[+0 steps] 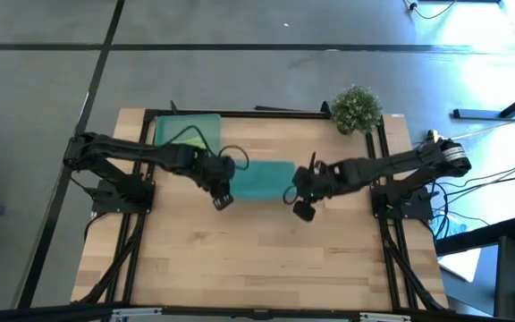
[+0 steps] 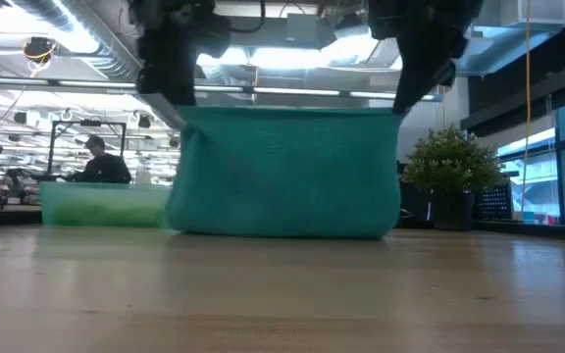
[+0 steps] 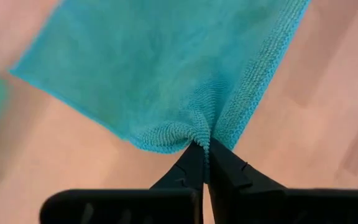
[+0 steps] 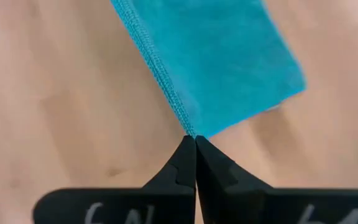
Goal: Roll microfiber towels into tight, uniform cylinder then place into a basket
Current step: Roll the blue microfiber cloth
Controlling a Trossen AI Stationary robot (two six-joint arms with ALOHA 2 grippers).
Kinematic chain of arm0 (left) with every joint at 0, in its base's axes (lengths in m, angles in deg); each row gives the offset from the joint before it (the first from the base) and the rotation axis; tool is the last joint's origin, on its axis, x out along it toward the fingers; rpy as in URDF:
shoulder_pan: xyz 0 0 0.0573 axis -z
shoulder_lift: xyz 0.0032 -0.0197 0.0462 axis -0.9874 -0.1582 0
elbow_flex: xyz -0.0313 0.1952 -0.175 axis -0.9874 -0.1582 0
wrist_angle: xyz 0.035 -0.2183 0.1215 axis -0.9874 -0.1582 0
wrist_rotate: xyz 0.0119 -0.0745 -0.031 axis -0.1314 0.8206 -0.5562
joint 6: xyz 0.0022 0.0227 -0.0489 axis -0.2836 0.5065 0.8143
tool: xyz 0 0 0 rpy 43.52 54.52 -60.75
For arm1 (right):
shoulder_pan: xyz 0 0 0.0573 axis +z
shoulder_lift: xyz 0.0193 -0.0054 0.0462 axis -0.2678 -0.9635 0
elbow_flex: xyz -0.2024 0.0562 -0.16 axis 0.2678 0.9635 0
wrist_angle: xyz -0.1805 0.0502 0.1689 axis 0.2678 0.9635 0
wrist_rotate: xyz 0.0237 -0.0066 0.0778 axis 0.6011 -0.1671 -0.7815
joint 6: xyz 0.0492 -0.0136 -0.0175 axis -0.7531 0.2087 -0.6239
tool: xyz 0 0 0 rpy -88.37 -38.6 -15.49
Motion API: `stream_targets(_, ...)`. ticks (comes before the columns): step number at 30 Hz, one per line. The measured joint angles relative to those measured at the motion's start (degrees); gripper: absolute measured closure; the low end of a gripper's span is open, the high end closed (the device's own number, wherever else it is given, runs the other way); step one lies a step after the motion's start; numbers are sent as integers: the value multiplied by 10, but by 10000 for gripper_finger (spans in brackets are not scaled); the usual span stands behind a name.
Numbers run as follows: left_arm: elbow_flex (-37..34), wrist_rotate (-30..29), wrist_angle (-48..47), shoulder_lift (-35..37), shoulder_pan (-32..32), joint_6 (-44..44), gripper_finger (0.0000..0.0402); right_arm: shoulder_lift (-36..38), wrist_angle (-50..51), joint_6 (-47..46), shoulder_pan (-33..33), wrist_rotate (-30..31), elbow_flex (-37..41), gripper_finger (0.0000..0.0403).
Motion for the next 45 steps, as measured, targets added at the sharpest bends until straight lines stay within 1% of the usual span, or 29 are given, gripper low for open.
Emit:
stream_targets(2,-18,12,14,0,21,28,398,0,-32,-21,19,-21,19,403)
stream_targets(5,-34,14,27,0,48,61,399,0,-80,-47,42,-55,44,403)
stream_targets(8,-37,15,31,0,66,65,399,0,-119,-65,56,-67,68,403)
stream_targets(11,-37,2,36,0,68,66,398,0,-125,-64,56,-67,83,402)
stream_targets(16,-37,-43,38,-4,39,66,399,0,-151,-51,24,-39,124,402)
stream_targets(19,-37,-45,36,-13,14,60,398,-3,-202,-35,1,-39,158,402)
stream_targets(22,-38,-44,30,-39,-10,43,399,-3,-253,-4,-24,-38,184,402)
stream_targets(24,-38,-42,31,-57,-25,40,399,-3,-267,11,-44,-38,194,402)
stream_targets(27,-37,-40,38,-85,-43,31,398,-3,-267,35,-72,-34,198,402)
stream_targets(31,-37,-46,45,-109,-65,29,399,-3,-276,79,-103,8,200,402)
stream_targets(33,-36,-54,47,-115,-74,29,399,-7,-284,100,-118,14,200,402)
stream_targets(37,-37,-83,53,-118,-89,31,397,-16,-296,102,-138,16,200,402)
stream_targets(41,-37,-89,65,-119,-105,30,396,-27,-296,103,-142,19,201,402)
stream_targets(45,-38,-89,86,-119,-116,29,394,-30,-291,104,-143,-16,201,401)
